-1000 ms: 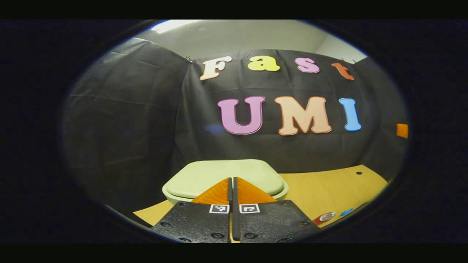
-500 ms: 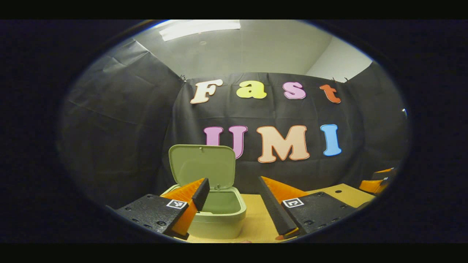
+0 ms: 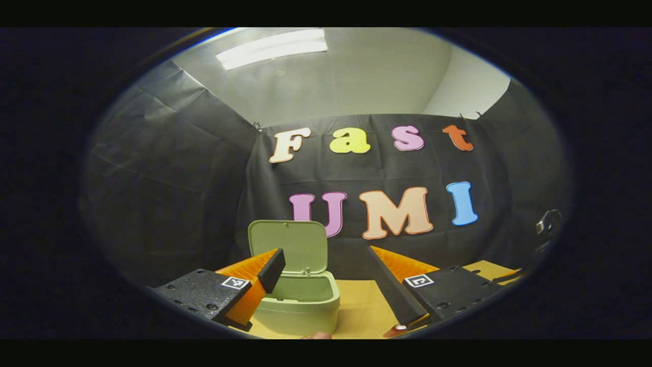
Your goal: Press the lid of the desktop garbage bin to open it, pick up the crumpled paper on the desktop and throw it into the bin, then pick up the pop can on the desktop and drop it into the bin, and finally close the garbage bin lid.
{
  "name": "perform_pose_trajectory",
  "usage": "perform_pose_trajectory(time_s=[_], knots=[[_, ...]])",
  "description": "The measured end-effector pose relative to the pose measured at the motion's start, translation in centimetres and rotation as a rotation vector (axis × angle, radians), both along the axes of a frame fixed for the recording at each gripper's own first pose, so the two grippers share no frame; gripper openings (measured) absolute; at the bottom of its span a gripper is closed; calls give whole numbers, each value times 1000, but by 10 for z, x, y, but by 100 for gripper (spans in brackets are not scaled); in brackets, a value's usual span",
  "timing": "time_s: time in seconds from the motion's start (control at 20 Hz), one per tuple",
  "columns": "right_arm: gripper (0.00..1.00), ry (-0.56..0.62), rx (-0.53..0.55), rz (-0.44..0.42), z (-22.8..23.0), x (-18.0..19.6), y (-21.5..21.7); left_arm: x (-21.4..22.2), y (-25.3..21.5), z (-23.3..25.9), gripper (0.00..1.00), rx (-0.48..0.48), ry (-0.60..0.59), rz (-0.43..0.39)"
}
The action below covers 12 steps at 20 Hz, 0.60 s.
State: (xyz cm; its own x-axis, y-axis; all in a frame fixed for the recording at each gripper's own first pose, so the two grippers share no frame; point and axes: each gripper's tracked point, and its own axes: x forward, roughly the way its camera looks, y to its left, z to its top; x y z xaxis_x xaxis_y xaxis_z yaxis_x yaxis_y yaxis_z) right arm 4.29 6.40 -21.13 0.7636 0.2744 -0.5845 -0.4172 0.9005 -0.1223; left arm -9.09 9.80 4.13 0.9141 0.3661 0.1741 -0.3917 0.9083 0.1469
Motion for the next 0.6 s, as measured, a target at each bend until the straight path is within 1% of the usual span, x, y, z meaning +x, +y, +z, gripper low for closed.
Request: perform_pose_trajectory(time_s=[0.05,0.2,0.5,0.55,0.6], knots=[[98,29,-15,7,-14,-3,-4,0,-2,0,94,-1,4,0],[98,120,-62,22,-50,-10,-12,-1,-6,0,94,4,8,3],[98,206,-151,46,-102,-13,-25,-5,-9,-2,94,32,37,26],[96,224,-172,45,-111,-14,-29,-6,-9,-1,94,33,41,32],[98,247,-187,45,-120,-16,-32,-6,-9,-2,94,34,44,34]])
